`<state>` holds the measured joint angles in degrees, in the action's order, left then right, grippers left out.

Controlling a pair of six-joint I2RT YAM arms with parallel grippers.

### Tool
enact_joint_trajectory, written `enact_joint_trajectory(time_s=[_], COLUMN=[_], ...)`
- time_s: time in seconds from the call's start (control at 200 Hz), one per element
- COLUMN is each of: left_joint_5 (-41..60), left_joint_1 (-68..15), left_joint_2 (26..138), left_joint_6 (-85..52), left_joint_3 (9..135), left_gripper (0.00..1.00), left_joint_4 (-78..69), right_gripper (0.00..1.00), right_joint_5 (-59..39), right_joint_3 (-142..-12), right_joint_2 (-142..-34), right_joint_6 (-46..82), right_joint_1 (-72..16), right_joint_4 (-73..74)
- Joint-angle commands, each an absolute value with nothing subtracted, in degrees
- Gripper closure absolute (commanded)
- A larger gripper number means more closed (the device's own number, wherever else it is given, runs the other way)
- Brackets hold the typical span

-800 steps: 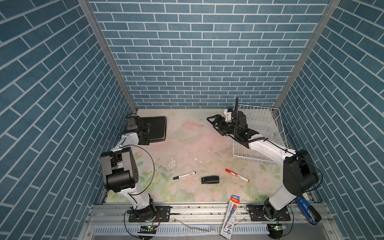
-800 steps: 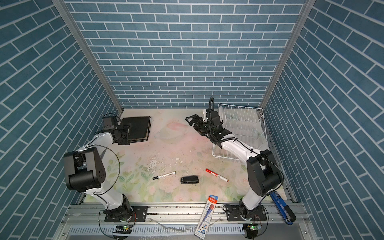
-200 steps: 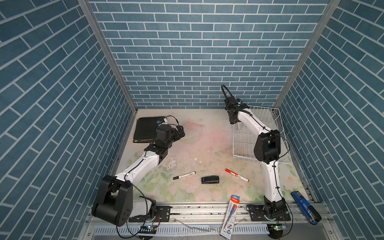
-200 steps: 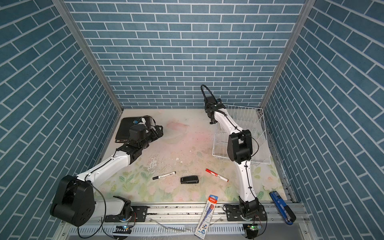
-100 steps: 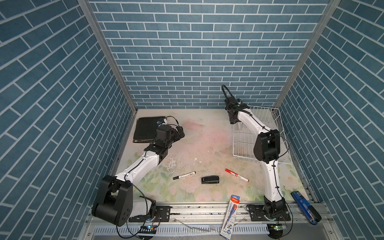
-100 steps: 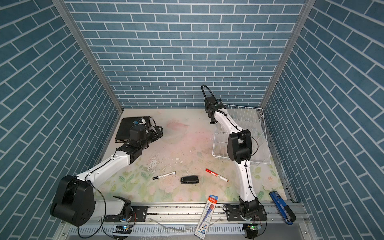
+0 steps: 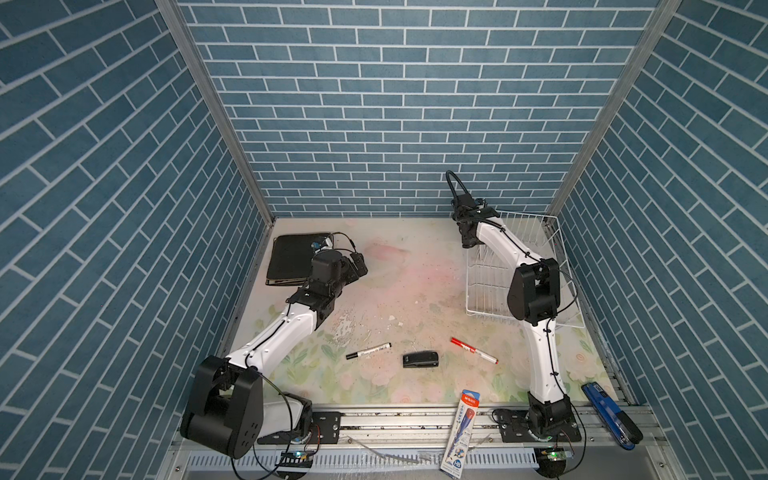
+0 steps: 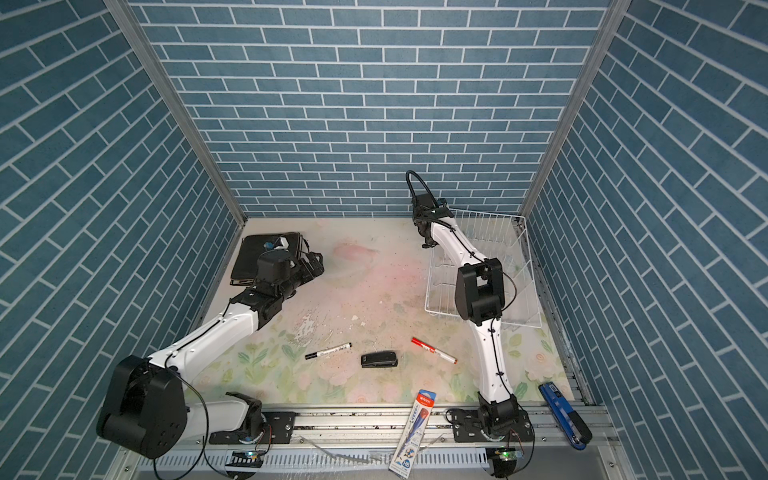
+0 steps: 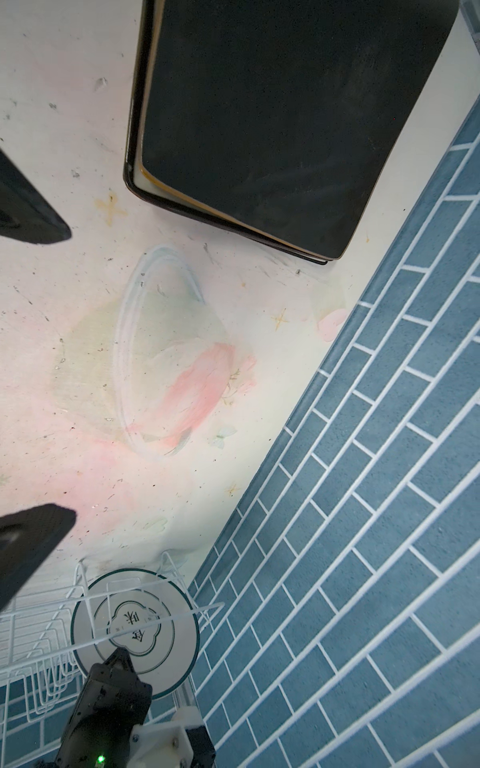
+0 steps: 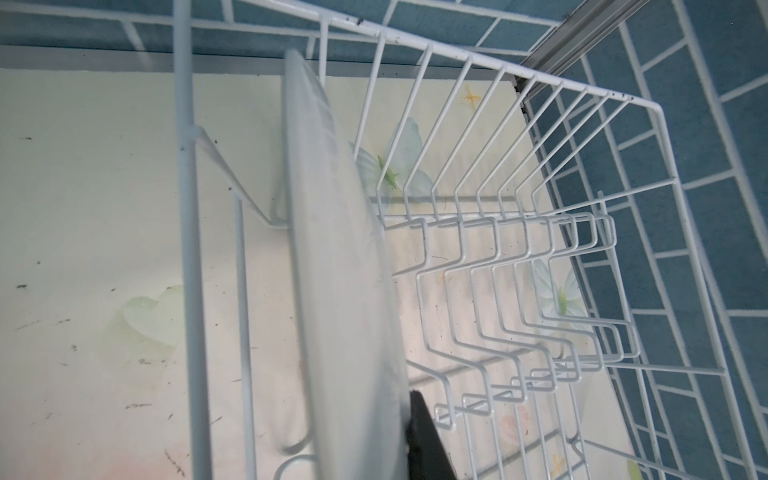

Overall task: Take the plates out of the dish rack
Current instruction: 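Lower the right gripper onto the white plate's rim in the rack while the left withdraws, then close the right gripper on the white plate's rim and lift it from the rack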

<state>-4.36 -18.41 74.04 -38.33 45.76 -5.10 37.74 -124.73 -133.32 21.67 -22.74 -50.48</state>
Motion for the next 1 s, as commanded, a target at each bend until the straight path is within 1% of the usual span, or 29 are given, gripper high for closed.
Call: enact_joint_trajectory(time_s=[0.0,0.15,0.305,0.54,0.73,0.995], left_joint_5=[-5.62,-5.80,-5.98,-6.13,-6.24,-6.11], left_joint_1=[-18.81,-18.76,-18.81,-18.80,-18.76,-18.81], left_joint_2=[72.57,71.92,71.02,70.35,69.88,69.51], left_joint_6=[-37.81,-38.14,-38.23,-38.88,-39.20,-39.55], left_joint_3=[45.55,45.09,44.53,43.77,43.33,43.05], left_gripper=[0.00,0.00,0.00,0.00,0.00,0.00], left_joint_4=[-4.22,-4.15,-3.91,-3.47,-3.43,-3.30], right_gripper=[0.91,0.95,1.00,1.00,1.00,1.00], right_joint_5=[38.58,43.03,44.10,44.72,49.48,50.80], right_joint_3=[-126.30,-126.56,-126.49,-126.22,-126.04,-126.12], right_joint_2=[-133.32,-134.19,-134.45,-133.81,-133.55,-132.62], right_joint_6=[21.00,19.71,19.60,18.56,16.29,15.45], right_joint_1=[-23.06,-24.15,-24.29,-24.77,-25.40,-26.37], right_joint_4=[-49.98,-49.46,-49.88,-49.40,-48.34,-47.96])
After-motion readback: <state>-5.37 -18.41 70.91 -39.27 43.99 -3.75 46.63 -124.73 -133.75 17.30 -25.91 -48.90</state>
